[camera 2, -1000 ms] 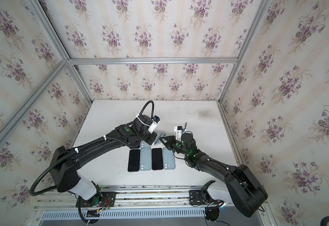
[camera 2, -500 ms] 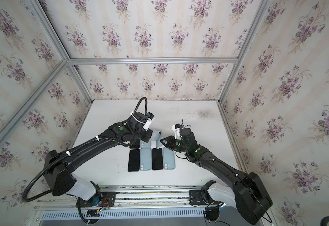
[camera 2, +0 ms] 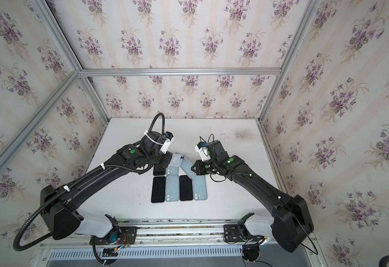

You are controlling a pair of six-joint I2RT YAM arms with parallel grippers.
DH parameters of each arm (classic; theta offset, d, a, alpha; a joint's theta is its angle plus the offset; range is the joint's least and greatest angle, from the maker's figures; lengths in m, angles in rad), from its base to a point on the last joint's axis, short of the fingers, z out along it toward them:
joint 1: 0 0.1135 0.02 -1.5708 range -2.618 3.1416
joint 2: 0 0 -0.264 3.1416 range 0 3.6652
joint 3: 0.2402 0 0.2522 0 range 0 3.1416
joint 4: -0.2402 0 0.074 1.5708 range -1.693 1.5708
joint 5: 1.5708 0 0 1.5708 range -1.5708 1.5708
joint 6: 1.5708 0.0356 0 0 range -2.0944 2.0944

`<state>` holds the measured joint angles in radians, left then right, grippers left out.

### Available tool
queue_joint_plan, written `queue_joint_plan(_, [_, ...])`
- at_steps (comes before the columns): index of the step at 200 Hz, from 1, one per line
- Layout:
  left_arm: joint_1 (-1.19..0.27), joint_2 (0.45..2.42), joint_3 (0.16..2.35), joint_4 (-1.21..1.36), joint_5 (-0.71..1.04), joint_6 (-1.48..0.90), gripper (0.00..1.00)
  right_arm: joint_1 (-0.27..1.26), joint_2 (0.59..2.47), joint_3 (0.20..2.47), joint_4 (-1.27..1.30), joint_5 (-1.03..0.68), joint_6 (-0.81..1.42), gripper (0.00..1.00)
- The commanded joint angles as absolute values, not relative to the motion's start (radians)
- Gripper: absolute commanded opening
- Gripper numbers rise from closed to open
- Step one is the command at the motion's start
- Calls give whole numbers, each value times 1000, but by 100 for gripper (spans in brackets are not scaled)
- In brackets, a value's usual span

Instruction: Take the phone out of the phone case

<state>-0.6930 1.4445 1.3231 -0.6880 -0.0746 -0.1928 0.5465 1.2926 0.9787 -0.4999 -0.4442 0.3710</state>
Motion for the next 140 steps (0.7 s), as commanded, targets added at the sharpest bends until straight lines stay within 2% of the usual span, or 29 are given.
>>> queue_joint_plan(1, [-678, 1437, 1326, -675, -305, -184, 2, 545, 1328, 999, -665, -505, 259, 0])
queue_joint_plan(50, [-677, 1437, 1347, -704, -316, -162, 2, 385, 1465, 1060, -657, -523, 237, 0])
queue_joint_plan(87, [-676, 1440, 1366, -719, -327, -152, 1, 368, 1572, 1134, -705, -570, 181, 0])
queue_joint_plan(140, [-676, 1438, 1370, -721, -294, -145, 1, 339, 1582, 1109, -660, -536, 218, 0])
